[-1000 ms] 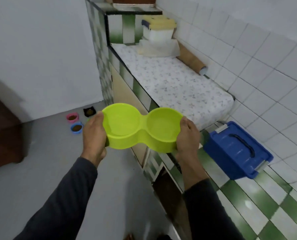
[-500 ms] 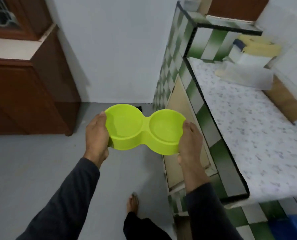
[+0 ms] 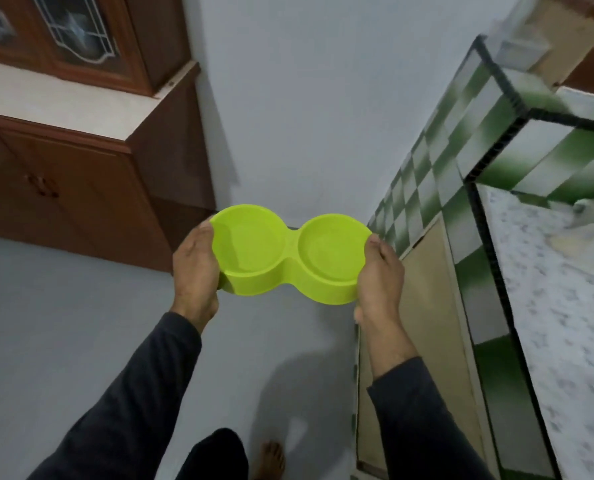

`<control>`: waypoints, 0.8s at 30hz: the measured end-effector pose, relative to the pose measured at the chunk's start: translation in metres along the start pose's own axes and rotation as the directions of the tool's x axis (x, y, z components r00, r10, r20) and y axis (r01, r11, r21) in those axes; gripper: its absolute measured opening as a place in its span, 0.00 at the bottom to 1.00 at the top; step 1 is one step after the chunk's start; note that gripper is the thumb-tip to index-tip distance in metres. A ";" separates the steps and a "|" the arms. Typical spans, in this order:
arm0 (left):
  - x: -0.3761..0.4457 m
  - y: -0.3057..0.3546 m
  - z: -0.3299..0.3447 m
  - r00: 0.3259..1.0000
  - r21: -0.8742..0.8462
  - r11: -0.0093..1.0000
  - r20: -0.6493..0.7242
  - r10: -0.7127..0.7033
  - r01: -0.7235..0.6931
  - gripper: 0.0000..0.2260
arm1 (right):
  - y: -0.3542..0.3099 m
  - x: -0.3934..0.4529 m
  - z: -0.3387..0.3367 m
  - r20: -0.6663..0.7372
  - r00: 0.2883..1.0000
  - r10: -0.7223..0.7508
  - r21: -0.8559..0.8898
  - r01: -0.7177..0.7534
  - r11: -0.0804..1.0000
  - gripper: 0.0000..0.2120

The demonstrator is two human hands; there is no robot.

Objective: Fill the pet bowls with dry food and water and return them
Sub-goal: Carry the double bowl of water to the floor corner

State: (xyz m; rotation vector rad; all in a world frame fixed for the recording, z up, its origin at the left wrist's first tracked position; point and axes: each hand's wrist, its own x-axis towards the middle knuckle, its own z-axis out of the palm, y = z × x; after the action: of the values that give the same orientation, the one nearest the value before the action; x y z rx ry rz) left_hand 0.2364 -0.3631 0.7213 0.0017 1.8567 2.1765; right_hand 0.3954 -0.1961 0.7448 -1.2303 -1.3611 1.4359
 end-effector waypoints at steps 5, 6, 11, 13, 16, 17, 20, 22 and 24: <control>0.050 0.000 0.017 0.999 -0.017 1.000 -0.052 -0.012 0.011 0.15 | 0.000 0.049 0.047 0.054 0.998 0.016 -0.010 -0.016 1.000 0.09; 0.061 -0.001 0.020 0.998 -0.015 1.000 -0.066 -0.020 0.019 0.15 | 0.000 0.059 0.056 0.061 0.998 0.021 -0.012 -0.021 1.000 0.09; 0.116 0.002 0.041 0.993 -0.033 0.999 -0.113 -0.032 0.028 0.11 | -0.001 0.107 0.103 0.098 0.995 0.034 -0.032 -0.031 0.999 0.11; 0.139 0.006 0.048 0.990 -0.038 0.997 -0.117 -0.075 0.071 0.11 | -0.005 0.123 0.122 0.123 0.992 0.040 -0.039 -0.036 0.999 0.12; 0.174 0.010 0.054 0.989 -0.015 0.995 -0.105 -0.103 0.102 0.12 | -0.009 0.146 0.152 0.123 0.991 0.051 -0.032 -0.048 0.998 0.13; 0.186 0.011 0.057 0.989 -0.010 0.995 -0.106 -0.104 0.104 0.12 | -0.010 0.154 0.162 0.126 0.991 0.050 -0.030 -0.047 0.998 0.13; 0.219 0.013 0.065 0.989 -0.005 0.994 -0.101 -0.111 0.111 0.13 | -0.011 0.176 0.189 0.143 0.988 0.054 -0.025 -0.050 0.998 0.10; 0.240 0.013 0.069 0.988 0.015 0.992 -0.093 -0.125 0.127 0.15 | -0.009 0.191 0.206 0.159 0.986 0.060 -0.024 -0.057 0.998 0.09; 0.260 0.012 0.071 0.987 0.022 0.991 -0.096 -0.132 0.135 0.16 | -0.006 0.205 0.224 0.176 0.981 0.081 -0.029 -0.077 0.997 0.08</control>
State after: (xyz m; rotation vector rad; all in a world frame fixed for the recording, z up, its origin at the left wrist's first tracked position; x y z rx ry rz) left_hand -0.0025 -0.2407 0.6986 -0.2169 1.8798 2.0917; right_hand 0.1328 -0.0468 0.7147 -1.2056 -1.4641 1.6218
